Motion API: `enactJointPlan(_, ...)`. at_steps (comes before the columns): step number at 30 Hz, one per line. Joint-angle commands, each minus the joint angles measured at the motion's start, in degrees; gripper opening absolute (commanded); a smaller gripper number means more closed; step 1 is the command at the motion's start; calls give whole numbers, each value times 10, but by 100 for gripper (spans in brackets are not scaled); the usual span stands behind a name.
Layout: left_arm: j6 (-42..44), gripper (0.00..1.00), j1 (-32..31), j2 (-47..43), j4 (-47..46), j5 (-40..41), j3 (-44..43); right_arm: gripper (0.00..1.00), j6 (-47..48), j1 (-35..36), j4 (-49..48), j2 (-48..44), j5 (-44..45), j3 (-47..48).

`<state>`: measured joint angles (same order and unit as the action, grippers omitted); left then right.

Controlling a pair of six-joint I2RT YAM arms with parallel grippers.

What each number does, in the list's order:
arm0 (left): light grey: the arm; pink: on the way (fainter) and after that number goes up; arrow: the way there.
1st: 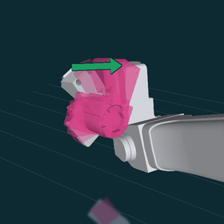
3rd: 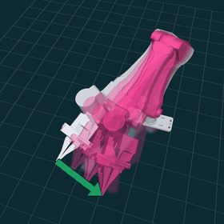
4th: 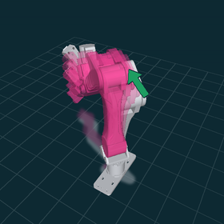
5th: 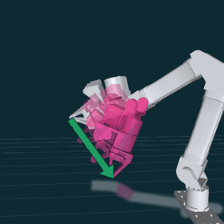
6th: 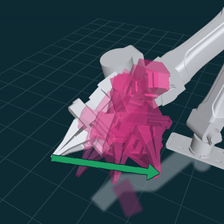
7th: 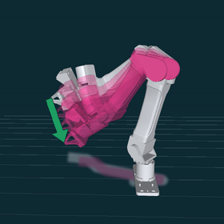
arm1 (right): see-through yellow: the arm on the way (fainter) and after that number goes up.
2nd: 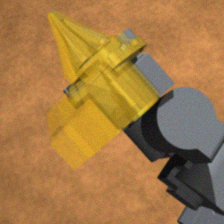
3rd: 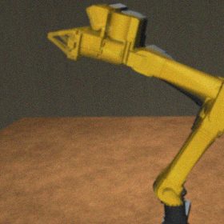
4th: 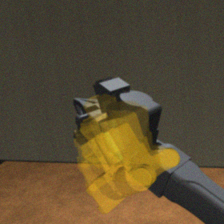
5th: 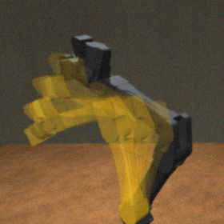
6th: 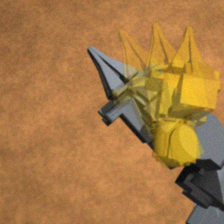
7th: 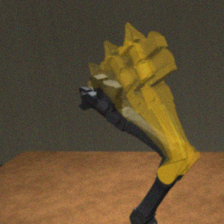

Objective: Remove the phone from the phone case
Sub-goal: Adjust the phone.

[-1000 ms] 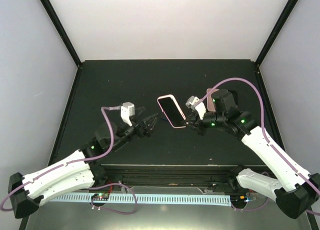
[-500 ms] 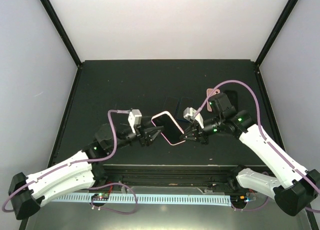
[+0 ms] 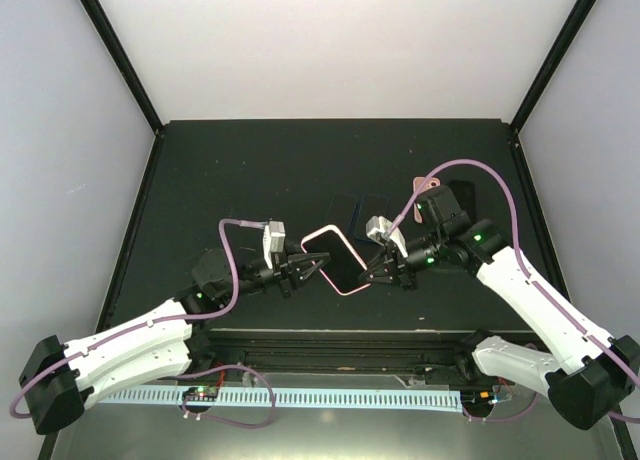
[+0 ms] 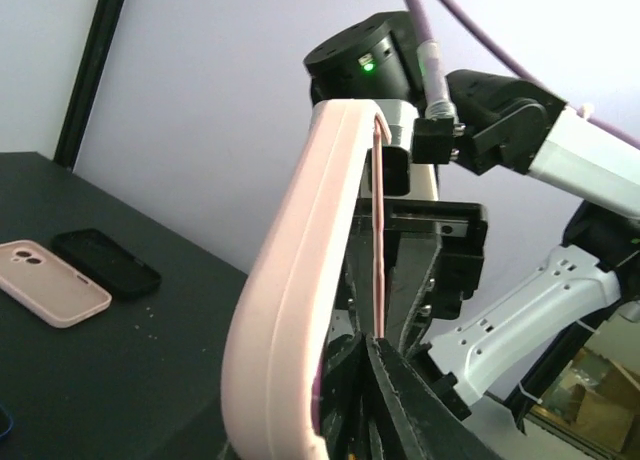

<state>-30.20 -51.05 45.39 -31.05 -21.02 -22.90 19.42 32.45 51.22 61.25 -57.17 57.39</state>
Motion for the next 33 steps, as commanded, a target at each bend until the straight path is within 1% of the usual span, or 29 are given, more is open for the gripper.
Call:
enactJointPlan(1, -2, 21, 2, -3, -45, -45, -9, 1, -8, -1, -40, 1, -28, 12)
enactJointPlan(2, -1, 19, 2, -3, -46, -47, -10, 1, -9, -1, -42, 1, -29, 12)
enactJointPlan(5, 1, 7, 4, -4, -48, -57, -13, 1, -15, -1, -49, 1, -28, 11)
enactJointPlan(7, 0, 2, 5, -3, -51, -64, -13, 1, -16, -1, -52, 3, -28, 11)
enactJointPlan(9, -3, 1, 7, -4, -53, -71, -14, 1, -14, -1, -51, 5, -28, 11)
enactJointPlan(10, -5, 2, 10, -7, -52, -74, -15, 3, -10, -1, -49, 6, -29, 12)
enactJointPlan(13, -6, 1, 26, -19, -15, -76, -33, 26, 29, -1, -20, 11, -20, 24)
enactJointPlan(15, 17, 2, 45, -29, 48, -98, -60, 39, 66, -1, 17, 13, 2, 46)
enactJointPlan(17, 45, 2, 65, -36, 122, -122, -92, 49, 104, -1, 48, 13, 10, 62)
enactJointPlan(18, 60, 2, 73, -39, 154, -134, -105, 53, 138, -1, 69, 11, 8, 68)
enactJointPlan(19, 77, 1, 79, -41, 202, -142, -118, 60, 177, -1, 86, 8, 5, 71)
enactJointPlan(20, 90, 2, 85, -43, 231, -149, -128, 62, 201, 0, 99, 5, 9, 73)
enactJointPlan(23, 109, 2, 98, -55, 258, -194, -134, 64, 244, 6, 116, -2, 44, 70)
enactJointPlan(28, 108, 1, 100, -61, 257, -269, -129, 61, 248, 33, 90, 0, 95, 53)
enactJointPlan(31, 103, 2, 101, -68, 254, -276, -125, 58, 251, 76, 90, 14, 118, 59)
enactJointPlan(33, 104, 2, 101, -72, 257, -273, -125, 57, 244, 92, 85, 23, 102, 62)
